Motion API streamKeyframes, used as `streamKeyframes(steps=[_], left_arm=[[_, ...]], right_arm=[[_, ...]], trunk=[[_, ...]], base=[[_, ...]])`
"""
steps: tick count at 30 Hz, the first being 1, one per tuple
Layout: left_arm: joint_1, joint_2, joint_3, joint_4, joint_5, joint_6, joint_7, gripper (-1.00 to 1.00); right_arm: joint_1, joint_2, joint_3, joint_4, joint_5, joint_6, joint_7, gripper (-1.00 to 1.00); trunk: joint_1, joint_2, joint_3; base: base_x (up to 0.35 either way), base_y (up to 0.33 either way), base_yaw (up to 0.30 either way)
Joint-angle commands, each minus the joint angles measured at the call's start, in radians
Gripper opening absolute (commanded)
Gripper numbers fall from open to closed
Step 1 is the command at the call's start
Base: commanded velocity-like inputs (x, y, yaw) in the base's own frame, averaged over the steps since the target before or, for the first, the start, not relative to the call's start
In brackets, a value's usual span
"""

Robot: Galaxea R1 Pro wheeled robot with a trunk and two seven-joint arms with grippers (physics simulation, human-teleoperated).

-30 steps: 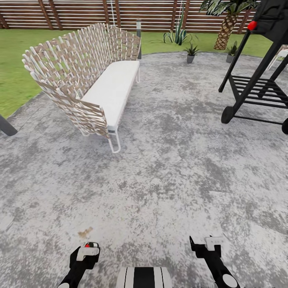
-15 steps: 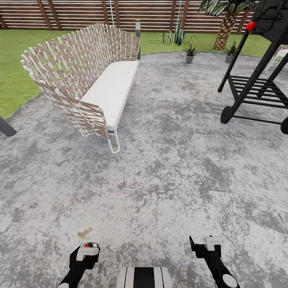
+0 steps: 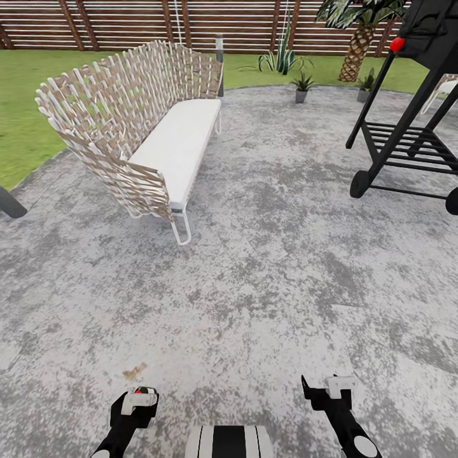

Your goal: Pick up the pesticide atomizer in the garden and spray insectifuge to fully cover both potted plants in the garden.

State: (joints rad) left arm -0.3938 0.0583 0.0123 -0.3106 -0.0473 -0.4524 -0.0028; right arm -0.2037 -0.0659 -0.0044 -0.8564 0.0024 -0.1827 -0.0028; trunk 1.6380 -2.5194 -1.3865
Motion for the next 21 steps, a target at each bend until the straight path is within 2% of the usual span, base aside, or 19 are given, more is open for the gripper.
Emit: streamKeyframes(steps=[1, 12, 13, 21], left_arm=[[0.000, 0.000, 0.002, 0.001, -0.005, -0.003, 0.000, 1.00], [0.000, 0.001, 0.002, 0.000, -0.004, -0.004, 0.000, 1.00], [0.000, 0.001, 0.002, 0.000, -0.004, -0.005, 0.000, -1.00], [0.000, 0.002, 0.002, -0.001, -0.002, -0.005, 0.000, -1.00]], right_arm=[[0.000, 0.000, 0.000, 0.000, 0.000, -0.003, 0.000, 1.00], [0.000, 0.000, 0.000, 0.000, 0.000, -0.003, 0.000, 1.00], [0.000, 0.000, 0.000, 0.000, 0.000, -0.003, 0.000, 1.00], [0.000, 0.000, 0.000, 0.000, 0.000, -0.003, 0.000, 1.00]], trunk=[[0.000, 0.000, -0.001], [0.000, 0.000, -0.001], [0.000, 0.000, -0.001], [0.000, 0.000, -0.001]], base=[[0.000, 0.000, 0.000], [0.000, 0.000, 0.000], [0.000, 0.000, 0.000], [0.000, 0.000, 0.000]])
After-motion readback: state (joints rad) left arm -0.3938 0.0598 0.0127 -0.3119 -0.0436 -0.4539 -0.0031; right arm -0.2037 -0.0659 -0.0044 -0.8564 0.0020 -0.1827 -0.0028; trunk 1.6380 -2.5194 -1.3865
